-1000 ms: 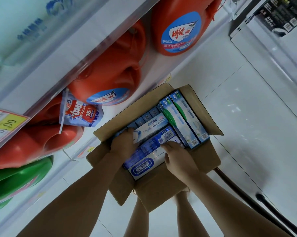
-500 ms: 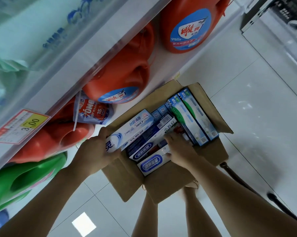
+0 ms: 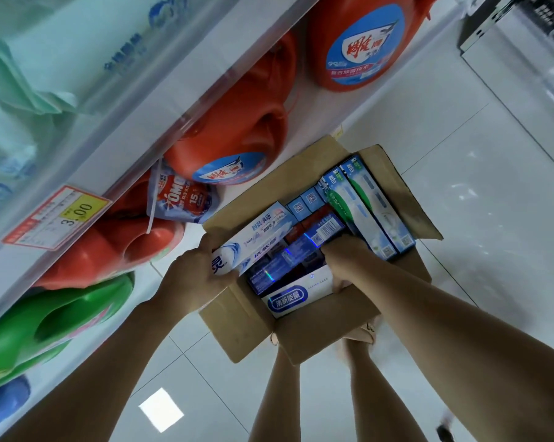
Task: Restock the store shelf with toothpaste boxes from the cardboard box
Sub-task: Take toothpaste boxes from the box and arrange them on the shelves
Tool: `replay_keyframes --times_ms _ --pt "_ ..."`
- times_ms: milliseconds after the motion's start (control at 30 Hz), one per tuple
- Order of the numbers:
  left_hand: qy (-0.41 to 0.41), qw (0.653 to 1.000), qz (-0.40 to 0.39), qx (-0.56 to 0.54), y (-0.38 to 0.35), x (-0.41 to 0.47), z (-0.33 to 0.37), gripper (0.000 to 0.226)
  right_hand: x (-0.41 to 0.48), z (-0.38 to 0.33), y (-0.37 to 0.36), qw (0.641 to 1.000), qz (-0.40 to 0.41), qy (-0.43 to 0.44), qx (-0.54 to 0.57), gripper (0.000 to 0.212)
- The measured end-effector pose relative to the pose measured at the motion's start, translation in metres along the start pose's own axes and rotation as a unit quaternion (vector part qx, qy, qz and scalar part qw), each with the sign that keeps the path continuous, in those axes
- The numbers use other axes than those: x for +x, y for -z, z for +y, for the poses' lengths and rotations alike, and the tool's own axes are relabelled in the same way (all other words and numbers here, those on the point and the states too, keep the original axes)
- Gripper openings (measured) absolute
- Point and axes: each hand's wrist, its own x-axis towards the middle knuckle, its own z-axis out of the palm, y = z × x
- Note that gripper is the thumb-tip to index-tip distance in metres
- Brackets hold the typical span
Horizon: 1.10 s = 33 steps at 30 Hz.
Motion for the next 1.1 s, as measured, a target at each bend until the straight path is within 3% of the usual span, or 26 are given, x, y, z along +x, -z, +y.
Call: replay_keyframes --times_ms 100,233,333,433,567,667,733,800,867,967,1100 --pt "0.033 0.995 -0.032 -0.089 0.003 -0.003 0.008 0.041 -0.025 0.009 0.006 0.995 -0.021 0.024 0.098 0.069" --pt "0.083 0.969 -0.077 -0.220 0.018 -0.014 0.026 0.026 -0.070 0.023 0.001 0.971 0.052 0.026 0.232 0.065" --pt "0.126 0.941 -0.091 -0.301 0.033 -0.030 0.039 0.029 -0.111 0.039 0.001 0.947 0.109 0.020 0.301 0.065" --pt "0.137 0.930 -0.072 -0.333 0.054 -0.051 0.055 0.053 -0.159 0.061 0.007 0.910 0.151 0.034 0.384 0.058" --pt "0.121 0.894 -0.070 -0.426 0.086 -0.089 0.083 0.051 -0.236 0.089 0.031 0.818 0.205 0.027 0.536 0.051" --pt "0.103 0.872 -0.087 -0.471 0.113 -0.121 0.109 0.074 -0.300 0.100 0.061 0.703 0.237 0.065 0.667 0.059" --pt "0.087 0.861 -0.090 -0.494 0.132 -0.145 0.125 0.071 -0.340 0.105 0.078 0.634 0.237 0.108 0.728 0.057" --pt "0.072 0.854 -0.076 -0.510 0.152 -0.169 0.141 0.062 -0.374 0.114 0.094 0.595 0.242 0.141 0.753 0.051" --pt "0.061 0.847 -0.065 -0.525 0.172 -0.195 0.153 0.053 -0.406 0.123 0.106 0.556 0.268 0.166 0.769 0.030" --pt "0.025 0.858 -0.061 -0.509 0.203 -0.236 0.170 0.058 -0.445 0.130 0.121 0.495 0.313 0.166 0.794 0.015" --pt "-0.028 0.882 -0.002 -0.471 0.247 -0.302 0.194 0.056 -0.495 0.131 0.140 0.416 0.326 0.189 0.828 0.045"
